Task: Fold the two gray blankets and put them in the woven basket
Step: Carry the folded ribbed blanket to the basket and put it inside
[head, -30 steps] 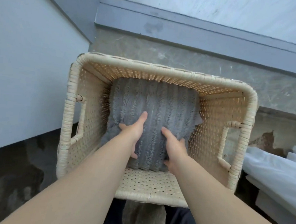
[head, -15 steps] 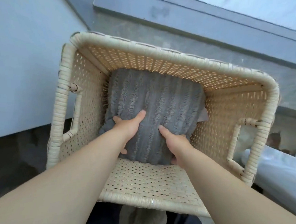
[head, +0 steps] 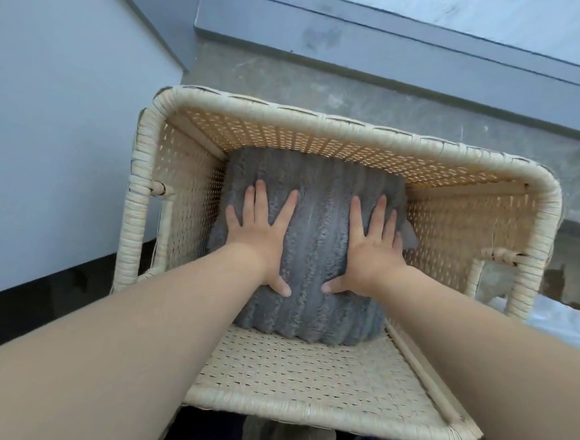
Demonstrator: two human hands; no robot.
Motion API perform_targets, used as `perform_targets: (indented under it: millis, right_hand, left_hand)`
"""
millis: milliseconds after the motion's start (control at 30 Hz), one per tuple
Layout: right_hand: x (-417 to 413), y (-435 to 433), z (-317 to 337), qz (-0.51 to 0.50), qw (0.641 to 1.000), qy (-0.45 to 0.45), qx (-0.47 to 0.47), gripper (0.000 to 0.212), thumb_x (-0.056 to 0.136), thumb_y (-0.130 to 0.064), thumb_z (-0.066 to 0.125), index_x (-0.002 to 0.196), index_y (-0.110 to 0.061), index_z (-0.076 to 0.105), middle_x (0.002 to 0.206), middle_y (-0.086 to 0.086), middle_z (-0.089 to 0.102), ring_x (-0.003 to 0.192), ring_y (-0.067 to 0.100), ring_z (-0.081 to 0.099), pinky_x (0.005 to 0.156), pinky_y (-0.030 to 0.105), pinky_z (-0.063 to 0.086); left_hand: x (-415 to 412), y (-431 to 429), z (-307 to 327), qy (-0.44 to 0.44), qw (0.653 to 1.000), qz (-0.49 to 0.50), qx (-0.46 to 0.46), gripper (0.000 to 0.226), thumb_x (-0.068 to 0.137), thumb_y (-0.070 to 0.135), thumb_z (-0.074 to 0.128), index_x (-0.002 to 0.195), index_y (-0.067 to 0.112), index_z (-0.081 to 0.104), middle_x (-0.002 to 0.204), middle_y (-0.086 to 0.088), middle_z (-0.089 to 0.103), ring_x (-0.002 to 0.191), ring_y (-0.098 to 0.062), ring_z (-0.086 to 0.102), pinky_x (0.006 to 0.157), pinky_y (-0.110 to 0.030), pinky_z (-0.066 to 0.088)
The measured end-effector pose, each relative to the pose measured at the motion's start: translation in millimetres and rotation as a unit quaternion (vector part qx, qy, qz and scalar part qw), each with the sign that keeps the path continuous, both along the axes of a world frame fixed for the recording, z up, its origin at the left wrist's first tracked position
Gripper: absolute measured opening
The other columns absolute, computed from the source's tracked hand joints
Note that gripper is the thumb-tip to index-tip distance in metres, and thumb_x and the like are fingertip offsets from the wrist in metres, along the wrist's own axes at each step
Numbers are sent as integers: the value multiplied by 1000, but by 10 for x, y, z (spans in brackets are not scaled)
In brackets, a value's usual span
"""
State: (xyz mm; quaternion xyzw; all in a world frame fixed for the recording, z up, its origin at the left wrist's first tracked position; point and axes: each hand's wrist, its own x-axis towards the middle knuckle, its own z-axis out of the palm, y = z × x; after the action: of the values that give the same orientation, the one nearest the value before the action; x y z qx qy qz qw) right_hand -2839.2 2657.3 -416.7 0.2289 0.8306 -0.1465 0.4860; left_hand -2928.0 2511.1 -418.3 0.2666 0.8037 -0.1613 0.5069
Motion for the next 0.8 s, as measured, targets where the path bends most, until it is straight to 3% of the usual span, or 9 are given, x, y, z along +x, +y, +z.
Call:
perform_targets:
  millis: [67,233,500,600,700,800]
  right_hand:
    - [4,23,-148,-6,1000,2,-1,158,50,-67,81,97,-29,-66,140,16,-49,141,41,-28,117,52,0]
    - [-61,-3,-503,-21,1000,-14,-11,157,55,-60,83,93,-27,-66,136,15,-54,139,41,-31,117,49,-3]
    - [-156,-34,-1147,-53,997,-49,-2,154,64,-46,82,85,-22,-68,132,18,-52,137,43,-34,116,49,-7]
    - [-126,-90,-1229,-58,998,-29,18,152,66,-41,79,97,-22,-68,131,19,-50,138,43,-32,117,49,-6]
    - [-131,-109,-1109,-58,997,-12,39,150,64,-45,81,122,-20,-55,133,19,-50,139,42,-30,117,48,-3]
    - [-59,-158,-697,-57,996,11,64,150,62,-50,83,135,-21,-45,146,17,-41,144,42,-18,118,47,6]
  left_hand:
    - [8,48,-171,0,1000,3,-15,161,46,71,79,97,26,-66,133,-26,-54,133,-42,-39,110,-64,-6]
    - [-14,87,-561,-13,999,17,-45,163,42,73,78,90,24,-70,98,-23,-70,127,-42,-45,108,-65,-10]
    - [-41,100,-1166,-14,999,25,-45,161,46,70,78,83,21,-71,89,-26,-71,102,-41,-57,105,-66,-14]
    - [-15,92,-1209,-8,999,36,-29,162,44,69,79,83,22,-71,89,-25,-72,102,-41,-56,105,-66,-15]
    - [-17,81,-1089,4,999,45,0,161,45,71,78,87,24,-70,92,-25,-72,109,-41,-54,105,-66,-15]
    - [44,40,-679,14,996,72,42,159,47,69,79,102,31,-66,116,-23,-65,131,-40,-41,108,-63,-12]
